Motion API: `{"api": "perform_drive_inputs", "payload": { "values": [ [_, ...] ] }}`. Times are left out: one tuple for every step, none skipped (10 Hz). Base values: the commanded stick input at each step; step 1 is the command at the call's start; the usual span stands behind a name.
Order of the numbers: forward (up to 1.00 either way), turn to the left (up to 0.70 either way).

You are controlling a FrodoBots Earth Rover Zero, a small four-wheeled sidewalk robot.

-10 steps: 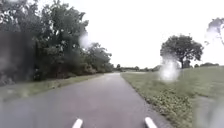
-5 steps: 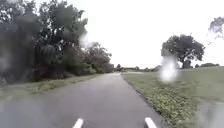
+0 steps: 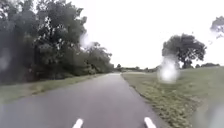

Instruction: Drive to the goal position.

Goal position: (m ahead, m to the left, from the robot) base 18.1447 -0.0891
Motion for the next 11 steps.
{"api": "perform_drive_inputs", "payload": {
  "values": [
    [0.85,0.00],
    [0.85,0.00],
    [0.85,0.00],
    [0.85,0.00],
    [0.85,0.00],
    [0.85,0.00],
    [0.85,0.00],
    [0.85,0.00],
    [0.85,0.00],
    [0.85,0.00],
    [0.85,0.00]
  ]
}}
